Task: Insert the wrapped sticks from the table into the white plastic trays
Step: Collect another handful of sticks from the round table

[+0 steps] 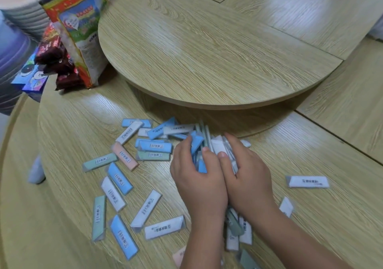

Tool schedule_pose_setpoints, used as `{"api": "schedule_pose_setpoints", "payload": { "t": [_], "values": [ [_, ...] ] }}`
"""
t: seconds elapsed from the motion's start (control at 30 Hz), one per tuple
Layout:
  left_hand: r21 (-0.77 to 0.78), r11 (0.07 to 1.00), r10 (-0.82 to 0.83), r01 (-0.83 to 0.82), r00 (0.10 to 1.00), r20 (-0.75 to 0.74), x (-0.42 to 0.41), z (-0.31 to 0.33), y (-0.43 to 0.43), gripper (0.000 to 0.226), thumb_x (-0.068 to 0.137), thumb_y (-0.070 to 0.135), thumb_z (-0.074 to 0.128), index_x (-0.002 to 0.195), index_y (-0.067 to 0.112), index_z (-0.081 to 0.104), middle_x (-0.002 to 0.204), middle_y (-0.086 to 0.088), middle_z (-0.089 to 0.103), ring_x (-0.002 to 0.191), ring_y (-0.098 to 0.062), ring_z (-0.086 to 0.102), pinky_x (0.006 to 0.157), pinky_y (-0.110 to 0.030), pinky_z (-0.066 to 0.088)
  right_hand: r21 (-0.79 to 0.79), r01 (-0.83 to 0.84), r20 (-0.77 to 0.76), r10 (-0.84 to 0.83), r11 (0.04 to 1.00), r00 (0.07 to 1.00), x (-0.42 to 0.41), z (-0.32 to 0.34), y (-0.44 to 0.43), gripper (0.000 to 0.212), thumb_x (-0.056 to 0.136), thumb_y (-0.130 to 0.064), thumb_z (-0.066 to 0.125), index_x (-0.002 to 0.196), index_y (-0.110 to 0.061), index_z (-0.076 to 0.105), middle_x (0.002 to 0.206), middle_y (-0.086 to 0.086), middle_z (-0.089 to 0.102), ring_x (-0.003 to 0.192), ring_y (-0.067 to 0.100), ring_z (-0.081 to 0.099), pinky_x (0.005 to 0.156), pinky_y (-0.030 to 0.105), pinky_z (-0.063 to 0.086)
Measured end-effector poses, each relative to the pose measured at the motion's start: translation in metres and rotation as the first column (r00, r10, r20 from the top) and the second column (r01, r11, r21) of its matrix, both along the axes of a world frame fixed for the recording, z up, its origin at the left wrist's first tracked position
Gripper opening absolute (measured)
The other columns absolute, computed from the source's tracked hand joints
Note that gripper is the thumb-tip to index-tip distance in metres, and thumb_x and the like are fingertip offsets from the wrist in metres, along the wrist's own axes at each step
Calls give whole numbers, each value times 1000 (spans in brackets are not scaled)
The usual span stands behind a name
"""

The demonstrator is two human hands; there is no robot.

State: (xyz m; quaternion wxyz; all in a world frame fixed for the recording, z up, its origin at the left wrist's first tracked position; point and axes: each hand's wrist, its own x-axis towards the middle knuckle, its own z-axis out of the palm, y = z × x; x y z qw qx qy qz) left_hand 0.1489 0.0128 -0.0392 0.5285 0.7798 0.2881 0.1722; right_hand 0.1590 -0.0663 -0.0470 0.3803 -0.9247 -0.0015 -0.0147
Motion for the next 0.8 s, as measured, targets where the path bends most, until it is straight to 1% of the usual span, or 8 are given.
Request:
{"api": "schedule_pose_setpoints", "payload": {
  "t": [0.1,0.2,0.27,0.43,0.53,0.63,0.7,0.8],
  "values": [
    [-111,994,16,-16,1000,-5,2,2,-2,45,90,37,50,134,39,55,131,20,57,125,-2,50,107,-36,43,42,-10,-13,10,999,1000,1,3,0,58,90,-56,28,139,-32,50,111,-15,67,97,11,62,75,29,44],
    [-234,971,48,-46,999,1,-1,4,-3,39,93,29,53,129,44,57,126,21,62,118,-1,57,102,-38,49,79,-50,-31,53,996,998,1,6,1,43,90,-54,29,127,-46,48,90,-30,62,84,0,59,65,19,39],
    [-315,947,73,-60,997,28,-3,7,-6,39,92,29,52,127,45,59,123,22,65,114,-2,61,99,-39,52,105,-75,-53,81,992,995,2,8,2,36,91,-51,30,120,-43,50,81,-26,61,75,0,58,60,17,35],
    [-528,846,141,-79,987,78,-7,12,-10,38,88,31,52,114,55,64,119,25,67,108,1,66,86,-27,57,170,-137,-75,151,976,986,3,12,6,42,92,-49,31,127,-42,52,92,-24,64,82,-2,61,63,18,40],
    [-671,738,174,-65,980,97,-6,12,-10,37,90,26,53,117,48,67,120,15,70,108,-6,68,78,-17,56,192,-152,-63,167,970,984,2,14,7,40,92,-47,33,129,-45,50,100,-26,65,87,-4,62,65,21,46],
    [-752,658,199,-44,973,118,-6,12,-9,37,91,23,53,123,36,67,120,3,71,108,-16,69,75,-20,56,206,-134,-69,151,969,986,2,14,8,41,92,-49,32,130,-47,48,104,-27,64,91,-3,62,68,24,50],
    [-773,634,193,-16,971,138,-5,14,-9,36,93,21,52,124,33,67,118,-1,72,104,-19,71,73,-23,56,233,-123,-73,144,965,987,2,15,8,39,92,-47,33,127,-47,50,98,-23,66,82,1,63,61,21,45],
    [-796,605,223,-36,967,126,-3,18,-10,34,98,14,52,115,35,72,112,-2,75,98,-18,73,68,-21,57,262,-101,-77,126,960,989,4,17,8,38,92,-44,34,125,-46,52,85,-18,67,68,6,62,53,19,40]
  ]
}}
